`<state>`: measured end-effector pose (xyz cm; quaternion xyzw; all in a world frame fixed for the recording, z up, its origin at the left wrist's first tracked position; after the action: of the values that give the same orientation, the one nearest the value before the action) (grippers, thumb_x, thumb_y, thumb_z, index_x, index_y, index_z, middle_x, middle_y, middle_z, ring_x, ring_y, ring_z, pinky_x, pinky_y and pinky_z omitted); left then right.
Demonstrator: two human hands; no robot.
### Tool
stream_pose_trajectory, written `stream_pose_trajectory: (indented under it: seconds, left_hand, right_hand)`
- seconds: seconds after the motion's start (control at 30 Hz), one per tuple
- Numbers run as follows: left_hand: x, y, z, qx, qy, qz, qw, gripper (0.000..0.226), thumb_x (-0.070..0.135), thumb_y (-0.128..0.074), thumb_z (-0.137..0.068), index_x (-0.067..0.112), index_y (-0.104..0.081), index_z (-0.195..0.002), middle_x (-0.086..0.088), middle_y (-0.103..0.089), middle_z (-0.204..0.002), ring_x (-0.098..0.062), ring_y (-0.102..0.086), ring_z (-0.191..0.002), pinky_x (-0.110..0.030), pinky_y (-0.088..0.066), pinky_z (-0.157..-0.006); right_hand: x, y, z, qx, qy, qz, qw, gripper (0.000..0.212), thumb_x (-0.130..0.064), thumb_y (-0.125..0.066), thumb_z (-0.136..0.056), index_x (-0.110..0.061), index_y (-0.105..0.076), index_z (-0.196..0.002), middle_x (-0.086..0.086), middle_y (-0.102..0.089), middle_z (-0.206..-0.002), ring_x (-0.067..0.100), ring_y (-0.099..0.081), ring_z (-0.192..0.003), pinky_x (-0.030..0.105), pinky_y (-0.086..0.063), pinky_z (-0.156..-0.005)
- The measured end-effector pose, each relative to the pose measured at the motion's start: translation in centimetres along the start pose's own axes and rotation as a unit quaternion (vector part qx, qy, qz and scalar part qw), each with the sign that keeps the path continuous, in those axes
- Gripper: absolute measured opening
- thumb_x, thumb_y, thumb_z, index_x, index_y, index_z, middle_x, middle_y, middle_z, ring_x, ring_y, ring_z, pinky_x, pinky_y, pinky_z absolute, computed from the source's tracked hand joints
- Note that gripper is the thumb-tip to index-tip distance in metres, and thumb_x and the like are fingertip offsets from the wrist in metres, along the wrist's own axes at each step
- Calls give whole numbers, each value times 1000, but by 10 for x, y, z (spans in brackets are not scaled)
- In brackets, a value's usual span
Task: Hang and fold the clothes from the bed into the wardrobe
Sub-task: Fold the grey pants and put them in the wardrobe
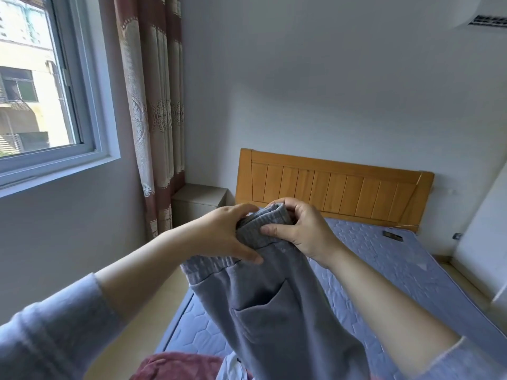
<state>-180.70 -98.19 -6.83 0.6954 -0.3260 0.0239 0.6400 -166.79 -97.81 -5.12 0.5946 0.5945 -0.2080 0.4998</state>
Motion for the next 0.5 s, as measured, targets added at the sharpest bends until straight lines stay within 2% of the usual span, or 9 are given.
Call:
stream_pose_trajectory:
  seconds: [0.07,0.13,0.23,0.33,0.4,0.5]
  left_hand:
    - [6,-3,-7,10,-10,-4,1000,53,48,-82,-58,34,-57,-102,19,-59,-94,-4,-56,-87,-20,-45,-72]
    - [5,-8,-11,-4,1,5,1000,35,39,-82,-61,24,-62,-86,10,-63,-79,-7,-58,-73,-24,-49,-63]
    - [5,-15,-11,-35,5,15,999,28,32,-80,-60,20,-64,-79,6,-65,-72,-6,-56,-62,-27,-49,-59]
    - [1,-11,-10,-32,9,1,999,25,28,-81,-59,19,-63,-75,8,-61,-67,-5,-52,-58,-25,-45,-56]
    - [-5,-3,-8,-20,22,-4,1000,24,26,-82,-60,20,-63,-74,9,-60,-67,-6,-53,-60,-26,-46,-58]
    - [-12,4,-3,-36,37,-12,999,26,29,-84,-61,21,-65,-77,8,-64,-71,-9,-57,-66,-29,-51,-66]
  right_hand:
    - [2,2,2,4,-5,-8,1000,32,-5,-83,-71,-8,-67,-99,8,-71,-90,13,-66,-81,33,-58,-77]
    - [10,3,5,5,-26,-32,999,35,-6,-83,-71,-10,-66,-101,2,-70,-87,10,-66,-80,29,-58,-75]
    - [27,-2,13,-17,-67,-73,995,41,-5,-81,-74,-10,-62,-110,0,-71,-90,10,-66,-84,28,-56,-78]
    - [47,-13,24,-64,-99,-51,992,43,-5,-79,-77,-4,-60,-115,12,-70,-105,22,-66,-99,39,-52,-91]
    - [62,-19,31,-71,-116,-40,990,36,-3,-75,-80,3,-62,-113,21,-68,-111,28,-65,-102,44,-49,-96]
    - [72,-20,34,-27,-111,-64,991,20,-2,-67,-87,8,-67,-103,20,-68,-97,21,-61,-91,43,-50,-91]
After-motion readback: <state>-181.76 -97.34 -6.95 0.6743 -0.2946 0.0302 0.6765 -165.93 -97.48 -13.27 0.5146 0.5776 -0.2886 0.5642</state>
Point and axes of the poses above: each hand's wrist, its own z-axis away from the middle knuckle, its own y-axis out of the back of the hand, x = y × z, the point moved 9 cm from there along -z, towards the middle knuckle
